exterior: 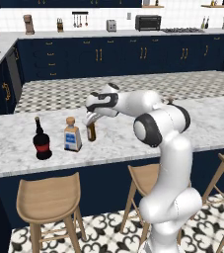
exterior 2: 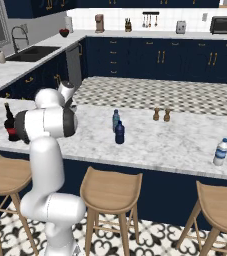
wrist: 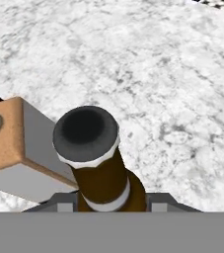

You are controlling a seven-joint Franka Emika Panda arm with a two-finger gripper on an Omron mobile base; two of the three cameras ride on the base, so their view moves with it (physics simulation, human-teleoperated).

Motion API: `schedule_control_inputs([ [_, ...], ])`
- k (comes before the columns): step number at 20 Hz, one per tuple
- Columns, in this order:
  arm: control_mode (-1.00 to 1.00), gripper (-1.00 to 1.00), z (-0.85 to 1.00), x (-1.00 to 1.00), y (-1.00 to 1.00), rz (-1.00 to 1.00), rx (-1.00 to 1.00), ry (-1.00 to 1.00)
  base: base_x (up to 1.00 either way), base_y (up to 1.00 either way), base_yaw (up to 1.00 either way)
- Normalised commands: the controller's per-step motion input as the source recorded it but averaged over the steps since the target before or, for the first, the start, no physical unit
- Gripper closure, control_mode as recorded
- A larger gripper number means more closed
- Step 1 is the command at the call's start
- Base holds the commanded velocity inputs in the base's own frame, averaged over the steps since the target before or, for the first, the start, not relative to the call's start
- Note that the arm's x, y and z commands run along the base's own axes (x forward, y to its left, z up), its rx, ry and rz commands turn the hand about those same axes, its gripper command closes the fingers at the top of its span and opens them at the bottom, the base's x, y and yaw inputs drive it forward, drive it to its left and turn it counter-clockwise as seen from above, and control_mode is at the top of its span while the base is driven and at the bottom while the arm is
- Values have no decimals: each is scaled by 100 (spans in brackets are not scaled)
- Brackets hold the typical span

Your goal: Move the plastic bottles in the middle to the plastics group, and the glass bottles in the middle to the glass group.

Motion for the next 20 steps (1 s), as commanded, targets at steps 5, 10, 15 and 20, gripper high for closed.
schedule_control_inputs([
  [5, -100, 100, -21, 12, 20, 10, 0, 0, 0, 0, 0],
  [10, -100, 100, -1, 11, 16, 3, 0, 0, 0, 0, 0],
  [15, -100, 100, -22, 9, 5, 2, 0, 0, 0, 0, 0],
  [20, -100, 100, -32, 0, 0, 1, 0, 0, 0, 0, 0],
])
